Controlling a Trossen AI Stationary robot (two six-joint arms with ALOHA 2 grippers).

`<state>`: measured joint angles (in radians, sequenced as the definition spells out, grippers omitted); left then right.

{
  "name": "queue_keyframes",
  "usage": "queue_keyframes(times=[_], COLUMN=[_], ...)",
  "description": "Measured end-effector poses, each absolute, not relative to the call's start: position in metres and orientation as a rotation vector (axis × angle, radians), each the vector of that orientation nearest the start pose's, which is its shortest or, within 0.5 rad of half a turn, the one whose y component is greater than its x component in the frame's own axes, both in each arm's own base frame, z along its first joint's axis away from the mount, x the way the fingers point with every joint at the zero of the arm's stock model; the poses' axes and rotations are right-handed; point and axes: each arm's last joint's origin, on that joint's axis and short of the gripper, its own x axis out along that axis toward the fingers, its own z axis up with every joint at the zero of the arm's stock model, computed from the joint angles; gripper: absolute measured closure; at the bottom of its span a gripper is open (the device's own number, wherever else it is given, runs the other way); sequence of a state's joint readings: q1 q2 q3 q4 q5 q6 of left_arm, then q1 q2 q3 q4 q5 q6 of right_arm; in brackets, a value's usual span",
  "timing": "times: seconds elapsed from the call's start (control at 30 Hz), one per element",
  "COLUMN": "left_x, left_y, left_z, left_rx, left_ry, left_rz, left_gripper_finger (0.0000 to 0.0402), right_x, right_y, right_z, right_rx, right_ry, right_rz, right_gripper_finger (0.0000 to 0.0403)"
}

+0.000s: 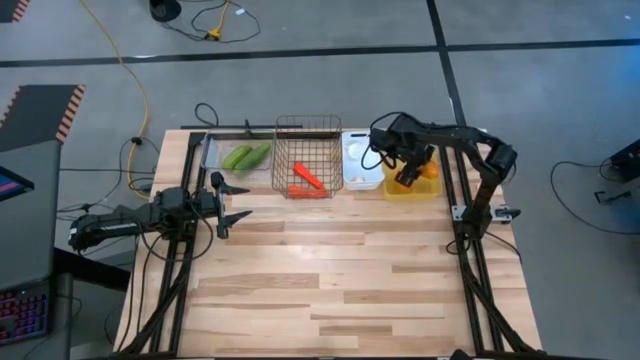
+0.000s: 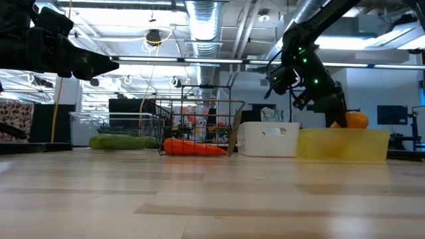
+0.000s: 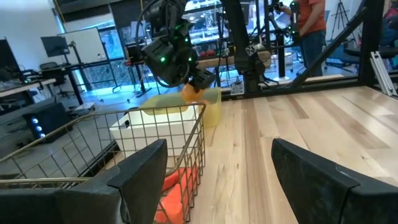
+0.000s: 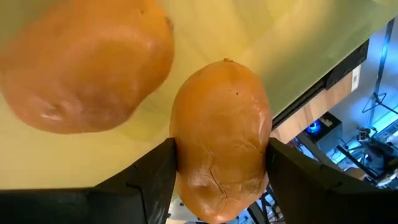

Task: Sort produce into baskets
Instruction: Put the potato into the yellow bin

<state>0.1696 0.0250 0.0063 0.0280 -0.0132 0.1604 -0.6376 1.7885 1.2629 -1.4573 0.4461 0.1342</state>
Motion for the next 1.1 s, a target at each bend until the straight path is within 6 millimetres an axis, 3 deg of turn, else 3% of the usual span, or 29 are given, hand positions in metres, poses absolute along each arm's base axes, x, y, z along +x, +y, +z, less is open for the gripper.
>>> queue_keyframes(times=[0.7,1.1], left_x=[0.0974,0.0974], left_y=[0.0171,0.0171], left_z=[0.1664,0.1664], left_rx=[0.134,0.135], left_ry=[0.003,0.003], left_rz=[0.184,0.184], left_gripper_finger=[0.0125,0.0125], right_x=[0.2133,0.2110], right_y=[-0.1773,-0.1801], right_z=[0.2066,0.2077], right_rx=[0.316,0.301], right_ry=[2.029,2.003], right_rz=[-0.865,-0.996], right_gripper_finger=[0.0147,0.0147])
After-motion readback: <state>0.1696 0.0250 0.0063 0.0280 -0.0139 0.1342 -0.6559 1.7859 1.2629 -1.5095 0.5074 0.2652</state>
